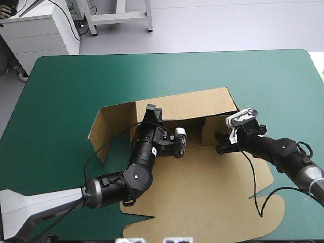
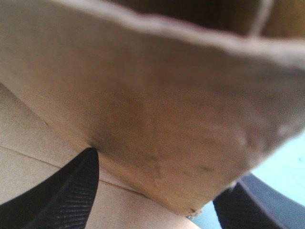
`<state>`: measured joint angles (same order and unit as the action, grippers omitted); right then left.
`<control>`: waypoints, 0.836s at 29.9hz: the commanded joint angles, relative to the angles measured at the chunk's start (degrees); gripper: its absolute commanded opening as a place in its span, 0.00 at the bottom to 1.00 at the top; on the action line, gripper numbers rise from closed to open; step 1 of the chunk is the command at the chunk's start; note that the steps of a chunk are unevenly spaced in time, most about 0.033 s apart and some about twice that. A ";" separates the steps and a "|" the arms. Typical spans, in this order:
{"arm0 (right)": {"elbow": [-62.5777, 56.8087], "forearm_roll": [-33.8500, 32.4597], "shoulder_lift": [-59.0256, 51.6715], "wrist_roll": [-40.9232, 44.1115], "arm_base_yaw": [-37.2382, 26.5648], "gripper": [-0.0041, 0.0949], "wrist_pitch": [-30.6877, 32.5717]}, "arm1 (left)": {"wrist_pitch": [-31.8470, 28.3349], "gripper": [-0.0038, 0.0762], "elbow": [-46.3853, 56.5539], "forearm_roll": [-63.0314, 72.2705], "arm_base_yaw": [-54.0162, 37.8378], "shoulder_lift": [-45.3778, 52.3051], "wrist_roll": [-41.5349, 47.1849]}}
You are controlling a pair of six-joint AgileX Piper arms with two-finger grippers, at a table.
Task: Fold the box
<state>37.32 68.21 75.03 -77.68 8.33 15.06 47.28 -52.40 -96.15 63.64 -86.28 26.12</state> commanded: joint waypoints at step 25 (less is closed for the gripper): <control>1.04 18.30 -1.59 -14.52 0.46 0.02 -4.81 | 1.26 0.06 -1.41 -4.00 0.13 2.17 2.86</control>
<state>37.20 84.99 75.03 -91.63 8.85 8.96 46.26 -52.40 -97.24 63.54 -86.28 27.60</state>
